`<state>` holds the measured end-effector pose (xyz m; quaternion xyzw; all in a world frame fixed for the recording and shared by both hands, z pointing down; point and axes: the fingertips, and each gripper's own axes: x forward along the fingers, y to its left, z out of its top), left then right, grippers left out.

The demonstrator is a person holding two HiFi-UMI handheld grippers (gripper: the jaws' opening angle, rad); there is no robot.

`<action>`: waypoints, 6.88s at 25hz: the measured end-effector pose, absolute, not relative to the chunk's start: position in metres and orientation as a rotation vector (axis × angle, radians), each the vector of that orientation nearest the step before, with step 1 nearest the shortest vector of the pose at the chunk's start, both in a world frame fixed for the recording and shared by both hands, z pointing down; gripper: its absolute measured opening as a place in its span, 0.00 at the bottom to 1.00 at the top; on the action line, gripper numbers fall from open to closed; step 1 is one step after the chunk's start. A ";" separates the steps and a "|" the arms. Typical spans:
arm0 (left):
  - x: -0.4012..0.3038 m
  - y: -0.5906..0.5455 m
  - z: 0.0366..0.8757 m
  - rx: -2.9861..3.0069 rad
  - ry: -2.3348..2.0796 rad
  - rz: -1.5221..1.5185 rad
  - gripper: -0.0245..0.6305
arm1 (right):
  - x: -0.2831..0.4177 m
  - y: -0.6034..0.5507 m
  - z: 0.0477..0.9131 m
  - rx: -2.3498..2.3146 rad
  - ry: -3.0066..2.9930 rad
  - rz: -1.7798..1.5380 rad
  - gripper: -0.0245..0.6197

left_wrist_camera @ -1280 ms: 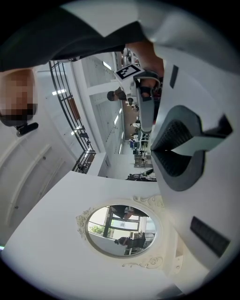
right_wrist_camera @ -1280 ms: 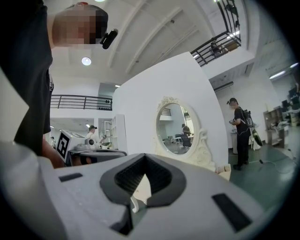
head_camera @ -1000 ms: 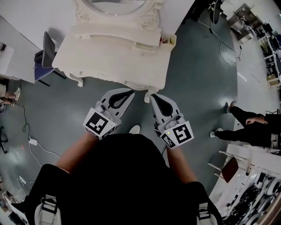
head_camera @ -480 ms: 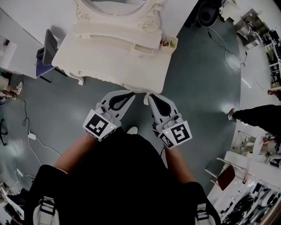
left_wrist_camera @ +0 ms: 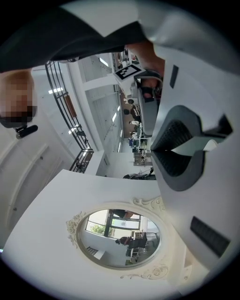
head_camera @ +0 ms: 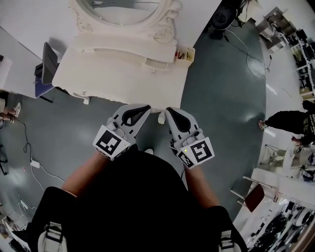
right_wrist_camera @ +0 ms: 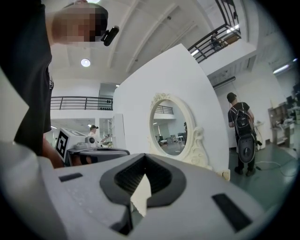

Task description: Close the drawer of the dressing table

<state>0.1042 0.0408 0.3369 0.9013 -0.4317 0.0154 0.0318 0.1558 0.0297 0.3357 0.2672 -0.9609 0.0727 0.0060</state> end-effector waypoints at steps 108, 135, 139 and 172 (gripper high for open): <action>-0.033 -0.256 0.521 2.799 -0.948 0.168 0.03 | 0.045 -0.256 0.707 1.389 -2.005 0.902 0.19; -0.035 -0.278 0.530 2.776 -0.940 0.187 0.03 | 0.046 -0.295 0.707 1.397 -1.989 0.890 0.19; -0.035 -0.282 0.533 2.772 -0.940 0.192 0.03 | 0.045 -0.300 0.708 1.401 -1.989 0.887 0.19; -0.044 -0.278 0.520 2.749 -1.007 0.238 0.03 | 0.057 -0.294 0.680 1.378 -2.087 0.833 0.21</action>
